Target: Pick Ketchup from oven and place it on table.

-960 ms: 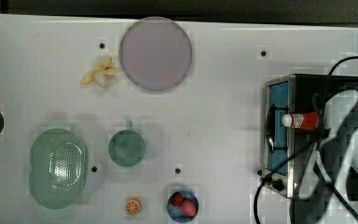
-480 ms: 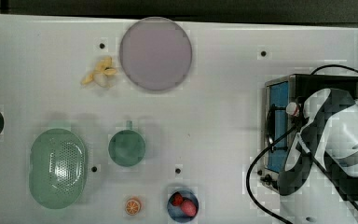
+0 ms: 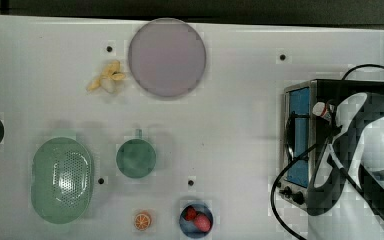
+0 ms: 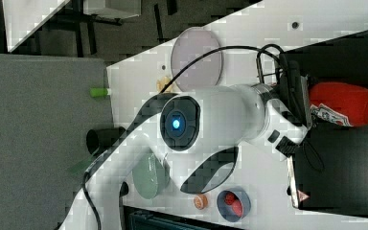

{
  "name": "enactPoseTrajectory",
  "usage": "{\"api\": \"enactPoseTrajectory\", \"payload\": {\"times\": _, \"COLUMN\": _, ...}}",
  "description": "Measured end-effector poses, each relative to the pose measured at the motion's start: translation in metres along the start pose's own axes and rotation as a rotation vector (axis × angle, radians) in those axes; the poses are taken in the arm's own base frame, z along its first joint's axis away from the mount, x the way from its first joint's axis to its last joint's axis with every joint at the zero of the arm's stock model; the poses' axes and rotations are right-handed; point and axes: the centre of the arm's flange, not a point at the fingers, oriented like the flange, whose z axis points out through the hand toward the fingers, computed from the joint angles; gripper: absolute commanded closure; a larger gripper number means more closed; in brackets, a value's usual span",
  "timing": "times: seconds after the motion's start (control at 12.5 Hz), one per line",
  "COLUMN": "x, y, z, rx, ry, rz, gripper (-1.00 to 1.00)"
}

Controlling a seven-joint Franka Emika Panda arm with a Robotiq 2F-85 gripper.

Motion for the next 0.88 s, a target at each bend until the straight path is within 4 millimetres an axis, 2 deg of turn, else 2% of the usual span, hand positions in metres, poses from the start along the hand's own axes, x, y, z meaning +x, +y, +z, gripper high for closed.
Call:
{"api": "enactPoseTrajectory", "payload": {"times": 0.24, "x": 0.000, "y": 0.005, "z": -0.008, "rx": -0.045, "ry": -0.059, "rz": 0.010, "gripper": -0.26}}
{"api": "enactPoseTrajectory", "payload": {"times": 0.4, "x": -0.003, "y": -0.002, "z": -0.033, "rx": -0.101, "ry": -0.118, "rz": -0.010, "gripper": -0.27}}
{"api": "enactPoseTrajectory", "payload": {"times": 0.56, "x": -0.016, "y": -0.009, "z": -0.080, "rx": -0.128, "ry": -0.159, "rz": -0.056, "gripper": -0.27}}
{"api": "enactPoseTrajectory", "payload": {"times": 0.72, "x": -0.035, "y": -0.026, "z": -0.145, "rx": -0.073, "ry": -0.093, "rz": -0.131, "gripper": -0.26}}
{"api": "enactPoseTrajectory", "payload": {"times": 0.88, "x": -0.085, "y": -0.048, "z": -0.209, "rx": 0.059, "ry": -0.105, "rz": -0.230, "gripper": -0.27}}
